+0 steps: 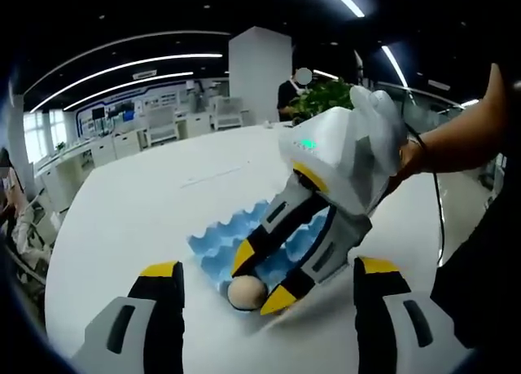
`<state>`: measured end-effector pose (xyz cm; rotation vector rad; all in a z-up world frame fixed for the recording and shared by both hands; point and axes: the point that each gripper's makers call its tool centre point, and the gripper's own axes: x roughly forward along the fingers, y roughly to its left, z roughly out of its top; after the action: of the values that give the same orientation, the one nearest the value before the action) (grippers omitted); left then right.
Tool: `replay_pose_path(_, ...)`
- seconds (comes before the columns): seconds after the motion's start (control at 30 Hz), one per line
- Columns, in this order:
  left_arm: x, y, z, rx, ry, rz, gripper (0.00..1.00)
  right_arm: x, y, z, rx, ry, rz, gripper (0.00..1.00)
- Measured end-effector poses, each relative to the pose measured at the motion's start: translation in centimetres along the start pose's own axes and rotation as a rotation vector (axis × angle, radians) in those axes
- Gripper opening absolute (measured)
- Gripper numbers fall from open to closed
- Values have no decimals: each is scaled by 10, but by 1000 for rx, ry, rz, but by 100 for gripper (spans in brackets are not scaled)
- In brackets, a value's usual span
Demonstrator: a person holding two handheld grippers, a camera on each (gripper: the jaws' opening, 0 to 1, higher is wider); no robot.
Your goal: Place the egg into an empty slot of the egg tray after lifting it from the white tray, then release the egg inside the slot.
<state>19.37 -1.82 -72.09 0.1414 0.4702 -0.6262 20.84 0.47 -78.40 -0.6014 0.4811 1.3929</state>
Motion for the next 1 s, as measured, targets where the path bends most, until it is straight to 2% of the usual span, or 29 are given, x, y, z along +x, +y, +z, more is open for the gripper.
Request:
replay_pose_path(0.1,0,-1,4,-1,-19,4,85,-12,-2,-4,40,-24,-8,29)
replay_pose_path(0.2,4,-2,3,-1,-5,3,85,-22,-5,-7,75,-55,-31,29)
replay_pose_path(0.43,7,-6,6,7,-1,-4,85,-48,-17,-13,194,-130,-105,29)
replay_pose_path(0.63,10,-9,7,15,9,-8,84,-81,-20,-29,273,-170,-198,29)
replay_pose_path(0.93,12,-11,7,17,17,-12,83,-150,-32,-73,432,-208,-438,29)
replay_pose_path(1.0,13,-11,7,14,15,-15,83,-180,-39,-97,522,-209,-553,29)
